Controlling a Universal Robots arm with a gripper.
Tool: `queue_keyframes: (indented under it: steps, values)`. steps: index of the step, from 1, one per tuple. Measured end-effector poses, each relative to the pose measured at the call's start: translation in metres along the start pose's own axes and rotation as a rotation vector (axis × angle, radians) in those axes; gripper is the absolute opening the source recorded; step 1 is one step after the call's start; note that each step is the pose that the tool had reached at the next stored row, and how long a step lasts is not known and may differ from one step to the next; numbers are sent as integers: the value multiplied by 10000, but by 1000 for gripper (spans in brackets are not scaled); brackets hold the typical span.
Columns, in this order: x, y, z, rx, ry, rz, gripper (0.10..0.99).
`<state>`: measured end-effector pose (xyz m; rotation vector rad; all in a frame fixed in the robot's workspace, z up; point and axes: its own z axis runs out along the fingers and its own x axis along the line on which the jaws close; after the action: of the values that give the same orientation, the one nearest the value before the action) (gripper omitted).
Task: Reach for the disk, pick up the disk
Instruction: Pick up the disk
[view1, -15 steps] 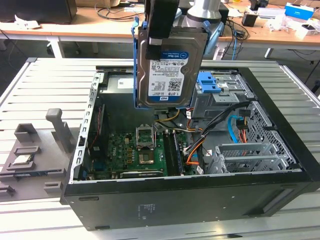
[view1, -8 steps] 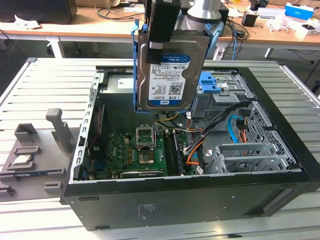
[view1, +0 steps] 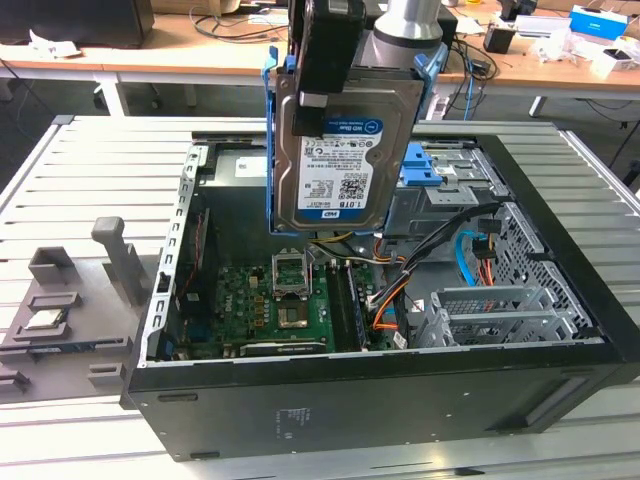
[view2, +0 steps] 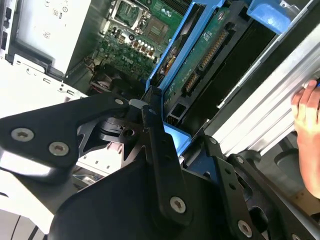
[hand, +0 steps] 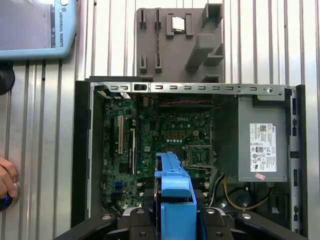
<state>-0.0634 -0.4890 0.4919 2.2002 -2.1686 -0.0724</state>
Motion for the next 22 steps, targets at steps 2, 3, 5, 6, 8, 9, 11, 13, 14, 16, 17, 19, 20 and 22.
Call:
queue_keyframes:
  steps: [2,3,5,6,8,9,11,13,14,16,17,19,20,22]
  values:
    - [41,1,0,0,0,0,369]
    - [53,1,0,0,0,0,369]
    - [80,1,0,0,0,0,369]
    - [96,1,0,0,0,0,369]
    - [119,2,0,-1,0,0,369]
    - [133,2,1,0,1,0,369]
    - [160,2,0,0,1,0,369]
    - [213,3,1,-1,1,0,369]
    - [231,3,1,0,0,0,369]
    - [258,4,1,-1,0,0,369]
    - [274,4,1,0,0,0,369]
    - [307,5,1,-1,0,0,369]
    - [327,5,1,0,1,0,369]
    - [358,5,2,0,0,0,369]
